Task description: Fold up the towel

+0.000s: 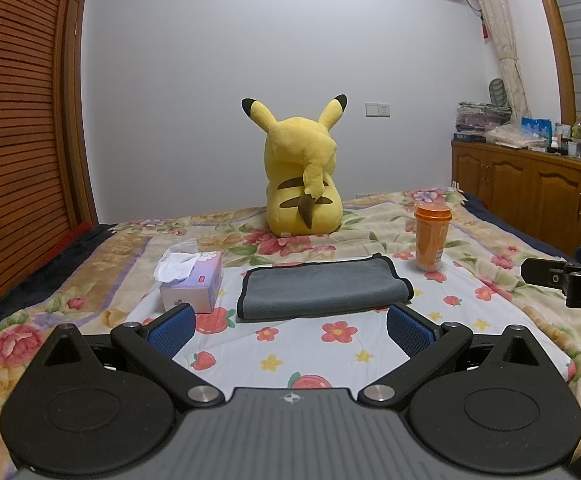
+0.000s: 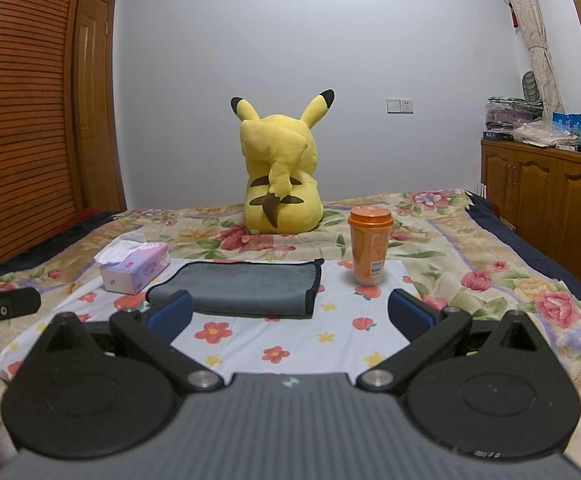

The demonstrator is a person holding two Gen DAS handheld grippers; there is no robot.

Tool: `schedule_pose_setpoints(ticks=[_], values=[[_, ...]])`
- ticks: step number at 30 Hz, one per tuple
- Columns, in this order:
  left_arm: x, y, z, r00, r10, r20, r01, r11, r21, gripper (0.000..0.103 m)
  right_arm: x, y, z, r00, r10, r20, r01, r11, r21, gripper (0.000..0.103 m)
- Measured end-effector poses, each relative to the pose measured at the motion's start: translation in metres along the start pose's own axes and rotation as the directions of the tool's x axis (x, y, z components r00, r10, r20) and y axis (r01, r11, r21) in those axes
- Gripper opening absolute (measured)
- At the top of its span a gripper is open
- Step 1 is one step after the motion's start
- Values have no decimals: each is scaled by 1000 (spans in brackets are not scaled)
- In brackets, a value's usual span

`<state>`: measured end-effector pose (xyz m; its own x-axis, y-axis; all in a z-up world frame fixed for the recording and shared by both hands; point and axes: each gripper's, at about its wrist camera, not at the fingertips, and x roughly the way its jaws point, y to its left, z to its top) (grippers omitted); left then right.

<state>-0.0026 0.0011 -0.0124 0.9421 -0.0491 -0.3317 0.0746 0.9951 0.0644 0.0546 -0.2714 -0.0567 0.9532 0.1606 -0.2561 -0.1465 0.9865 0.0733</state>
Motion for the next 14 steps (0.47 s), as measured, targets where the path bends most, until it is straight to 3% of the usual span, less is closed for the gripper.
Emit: schedule_pose_setpoints(ticks=[14], values=[[0,-1,0,1000,0,-1,0,1000,2,103,0,0,0,1000,0,0,0,1000,0,103]])
